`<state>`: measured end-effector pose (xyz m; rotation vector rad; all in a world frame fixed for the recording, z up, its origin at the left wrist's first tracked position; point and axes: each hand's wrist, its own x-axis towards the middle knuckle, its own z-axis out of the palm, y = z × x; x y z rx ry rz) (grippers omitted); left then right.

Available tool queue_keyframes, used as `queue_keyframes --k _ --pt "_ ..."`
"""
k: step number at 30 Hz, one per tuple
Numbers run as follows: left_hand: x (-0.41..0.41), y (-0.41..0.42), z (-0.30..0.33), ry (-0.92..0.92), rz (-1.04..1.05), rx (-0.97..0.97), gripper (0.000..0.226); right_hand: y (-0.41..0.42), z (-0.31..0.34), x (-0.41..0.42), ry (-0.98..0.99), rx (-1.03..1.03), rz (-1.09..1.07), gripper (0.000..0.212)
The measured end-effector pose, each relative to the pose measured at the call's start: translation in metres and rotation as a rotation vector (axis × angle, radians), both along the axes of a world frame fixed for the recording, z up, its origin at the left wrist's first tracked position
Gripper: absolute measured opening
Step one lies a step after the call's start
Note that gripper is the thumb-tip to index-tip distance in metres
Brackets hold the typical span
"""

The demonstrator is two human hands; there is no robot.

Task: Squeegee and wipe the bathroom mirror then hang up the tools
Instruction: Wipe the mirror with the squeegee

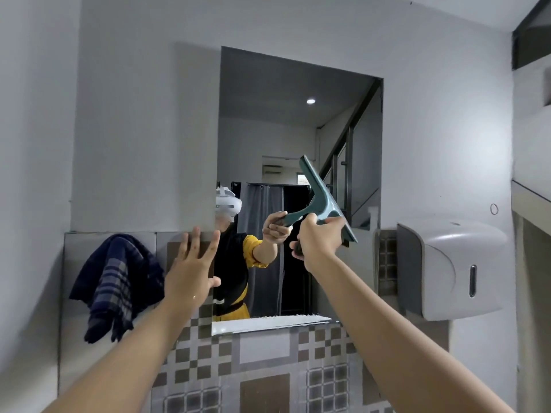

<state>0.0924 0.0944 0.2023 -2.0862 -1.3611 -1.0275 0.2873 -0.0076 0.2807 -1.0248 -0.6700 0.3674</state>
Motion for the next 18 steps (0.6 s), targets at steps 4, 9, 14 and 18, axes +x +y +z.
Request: queue_keyframes --k 4,9,14,18 --pt "-0.003 0.003 -0.003 0.002 -0.032 0.033 0.107 0.001 -0.002 -0.04 -0.011 0.013 0.033 0.015" --pt "-0.007 0.005 -0.007 -0.015 -0.093 0.068 0.098 -0.003 -0.008 -0.088 -0.095 0.031 0.072 0.016" --pt "-0.009 0.007 -0.021 -0.01 -0.115 0.104 0.083 0.004 -0.017 -0.121 -0.163 0.016 0.034 0.017" --pt "-0.009 0.002 -0.031 0.002 -0.108 0.062 0.087 0.007 -0.032 -0.126 -0.25 0.052 0.003 0.016"
